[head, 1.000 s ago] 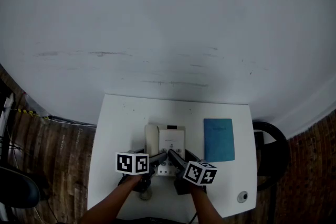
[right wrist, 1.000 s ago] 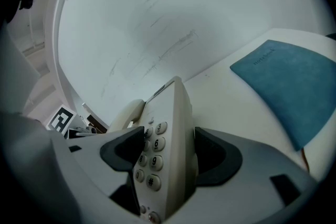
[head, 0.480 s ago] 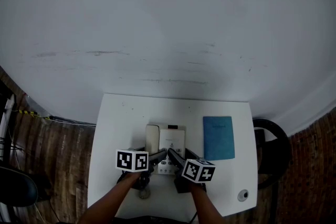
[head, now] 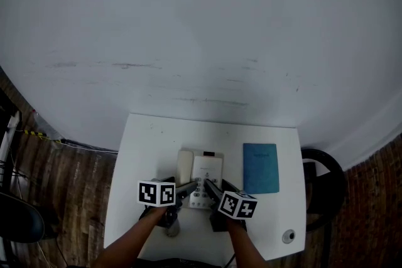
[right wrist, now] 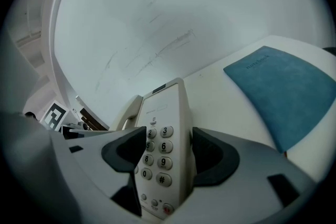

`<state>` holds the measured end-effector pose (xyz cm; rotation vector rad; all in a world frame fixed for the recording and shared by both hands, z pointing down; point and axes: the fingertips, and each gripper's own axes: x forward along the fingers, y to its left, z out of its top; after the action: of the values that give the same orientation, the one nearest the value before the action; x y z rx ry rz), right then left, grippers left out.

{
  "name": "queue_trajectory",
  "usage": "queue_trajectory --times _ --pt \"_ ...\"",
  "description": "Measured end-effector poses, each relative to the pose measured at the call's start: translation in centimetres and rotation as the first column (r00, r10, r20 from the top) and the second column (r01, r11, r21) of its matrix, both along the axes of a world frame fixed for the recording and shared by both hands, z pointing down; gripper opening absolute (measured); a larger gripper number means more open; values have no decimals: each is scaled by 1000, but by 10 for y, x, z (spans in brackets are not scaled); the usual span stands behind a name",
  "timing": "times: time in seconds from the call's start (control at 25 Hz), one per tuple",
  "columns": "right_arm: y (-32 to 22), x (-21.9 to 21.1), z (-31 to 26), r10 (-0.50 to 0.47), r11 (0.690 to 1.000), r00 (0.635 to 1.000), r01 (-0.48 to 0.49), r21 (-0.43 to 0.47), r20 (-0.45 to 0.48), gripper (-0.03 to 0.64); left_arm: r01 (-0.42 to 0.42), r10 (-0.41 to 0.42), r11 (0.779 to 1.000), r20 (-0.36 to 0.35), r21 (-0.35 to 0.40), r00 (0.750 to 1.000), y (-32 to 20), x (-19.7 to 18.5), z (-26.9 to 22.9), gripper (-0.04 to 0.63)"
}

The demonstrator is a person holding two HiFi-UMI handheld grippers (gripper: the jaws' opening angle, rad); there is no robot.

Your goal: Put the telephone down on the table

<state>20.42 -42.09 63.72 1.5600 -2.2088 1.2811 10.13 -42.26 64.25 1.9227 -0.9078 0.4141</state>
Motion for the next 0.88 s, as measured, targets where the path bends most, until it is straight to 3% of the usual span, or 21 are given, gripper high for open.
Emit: queue_trajectory --times 0.44,0.52,0.6,0.88 --pt "12 9 -41 -11 995 999 16 94 -51 143 85 -93 982 38 168 995 8 -22 -47 390" --pt "15 7 -53 -27 992 998 34 123 -59 129 91 -101 974 39 206 994 11 -22 -59 343" --pt "18 5 -65 -46 987 996 56 151 -71 109 85 -98 965 42 249 994 14 -20 -72 234" --pt "33 -2 -106 -115 955 984 148 258 -136 75 40 -66 912 49 408 997 31 -2 -124 163"
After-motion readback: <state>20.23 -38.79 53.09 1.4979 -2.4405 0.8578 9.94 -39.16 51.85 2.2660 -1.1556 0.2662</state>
